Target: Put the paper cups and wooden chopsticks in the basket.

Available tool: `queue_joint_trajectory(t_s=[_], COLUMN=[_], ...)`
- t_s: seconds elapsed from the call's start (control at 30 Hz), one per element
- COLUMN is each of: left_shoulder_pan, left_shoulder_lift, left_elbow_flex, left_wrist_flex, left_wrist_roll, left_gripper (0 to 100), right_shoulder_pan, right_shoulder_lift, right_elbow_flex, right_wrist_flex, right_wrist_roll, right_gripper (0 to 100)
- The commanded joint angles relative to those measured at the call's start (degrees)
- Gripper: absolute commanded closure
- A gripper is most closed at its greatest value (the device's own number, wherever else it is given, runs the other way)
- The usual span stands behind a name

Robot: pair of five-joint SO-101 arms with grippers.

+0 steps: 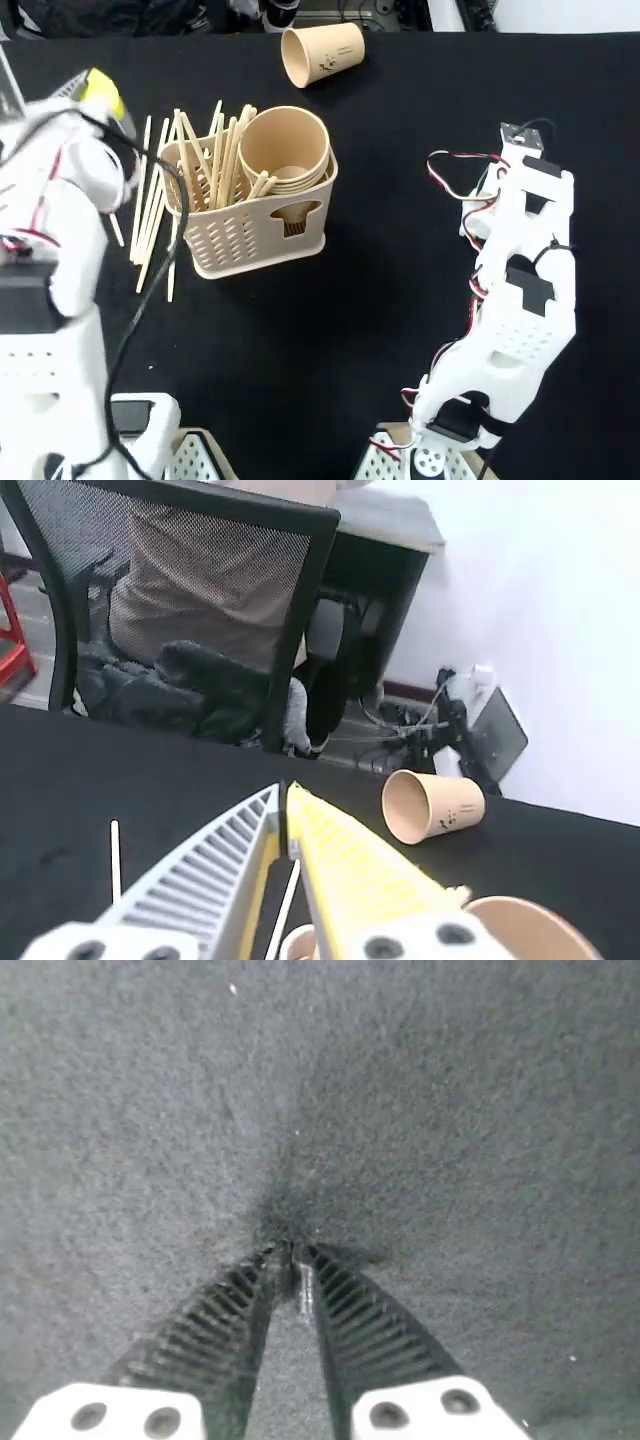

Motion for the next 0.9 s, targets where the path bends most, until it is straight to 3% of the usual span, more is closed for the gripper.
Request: queue_joint_trajectory(t_s=[0.0, 0.17, 0.4, 0.53, 0.73, 0.87], left_shoulder_pan=[-8.04, -25.63, -40.57, -48.48, -52.18, -53.76], left_shoulder_lift=[-6.86, -2.55, 14.07, 23.12, 40.79, 55.03], left_elbow_flex=[11.03, 15.52, 14.64, 14.55, 8.04, -1.98], left_wrist_flex=[-4.57, -2.64, 0.79, -1.67, -0.18, 0.97], left_wrist_roll=[-1.93, -1.76, -0.09, -0.09, -4.31, -1.49], left_gripper=[97, 97, 97, 97, 97, 95], right_shoulder_pan=[0.00, 0.00, 0.00, 0.00, 0.00, 0.00], right_shoulder_lift=[-1.36, -1.36, -1.36, -1.36, -1.36, -1.36], right_elbow_flex=[0.31, 0.31, 0.31, 0.31, 0.31, 0.31], right_wrist_flex=[-0.18, -0.18, -0.18, -0.18, -0.18, -0.18], right_wrist_roll=[0.26, 0.35, 0.35, 0.35, 0.35, 0.35], right_gripper=[98.6, 98.6, 98.6, 98.6, 98.6, 98.6])
